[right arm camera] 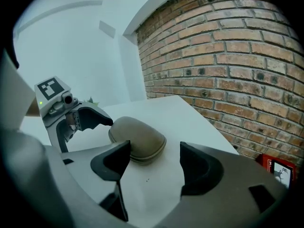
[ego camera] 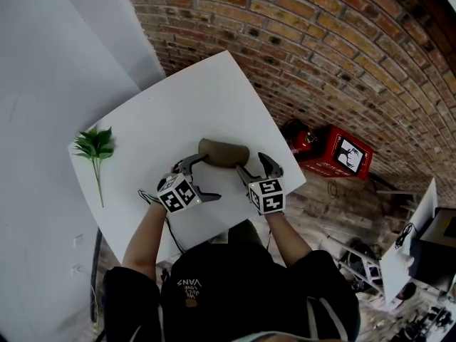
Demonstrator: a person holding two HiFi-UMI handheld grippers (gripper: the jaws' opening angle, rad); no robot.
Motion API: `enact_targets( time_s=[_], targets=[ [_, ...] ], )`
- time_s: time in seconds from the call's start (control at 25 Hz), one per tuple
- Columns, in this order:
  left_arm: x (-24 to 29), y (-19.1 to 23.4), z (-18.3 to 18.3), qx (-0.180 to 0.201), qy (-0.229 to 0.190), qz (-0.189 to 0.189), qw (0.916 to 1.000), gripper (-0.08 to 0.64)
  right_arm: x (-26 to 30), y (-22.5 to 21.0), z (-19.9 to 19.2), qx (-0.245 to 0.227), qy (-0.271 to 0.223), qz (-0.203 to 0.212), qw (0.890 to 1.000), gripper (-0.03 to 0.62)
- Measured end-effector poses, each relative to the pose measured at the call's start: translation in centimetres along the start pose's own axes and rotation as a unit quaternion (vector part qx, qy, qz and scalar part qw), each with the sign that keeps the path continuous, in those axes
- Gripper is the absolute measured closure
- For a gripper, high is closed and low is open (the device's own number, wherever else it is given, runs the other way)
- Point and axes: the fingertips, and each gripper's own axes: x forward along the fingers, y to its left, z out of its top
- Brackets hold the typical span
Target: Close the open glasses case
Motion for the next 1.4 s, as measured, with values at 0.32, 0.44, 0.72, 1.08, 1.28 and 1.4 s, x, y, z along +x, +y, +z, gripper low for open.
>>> enact_targets(
  time_s=[0.32, 0.44, 0.72, 1.08, 1.28, 1.4],
  targets=[
    [-0.5, 0.4, 0.7, -0.021, -0.025, 0.012, 0.9994, -0.011, -0.8, 0.5, 0.7, 0.013, -0.016, 0.001, 1.000, 0.282],
    [-1.4, 0.8, 1.8, -0.027, -0.043, 0.024, 0.9984, -0.009, -1.2, 0.6, 0.9, 0.016, -0.022, -0.001, 1.000, 0.282],
    [-3.2, 1.3, 3.0, -0.051, -0.085, 0.042, 0.9942, -0.009, -2.5, 1.1, 1.2, 0.020, -0.033, -0.013, 0.999, 0.284],
    [-5.9, 0.3, 3.8, -0.044, -0.118, 0.051, 0.9907, -0.009, -5.2, 2.9, 1.6, 0.029, -0.059, -0.035, 0.997, 0.285],
    [-7.9, -1.0, 4.4, -0.022, -0.137, 0.068, 0.9881, -0.009, -7.3, 4.5, 1.9, 0.034, -0.082, -0.050, 0.995, 0.287],
    [-9.3, -1.9, 4.6, -0.010, -0.149, 0.081, 0.9854, -0.009, -8.9, 5.4, 2.0, 0.041, -0.102, -0.064, 0.992, 0.291]
  ],
)
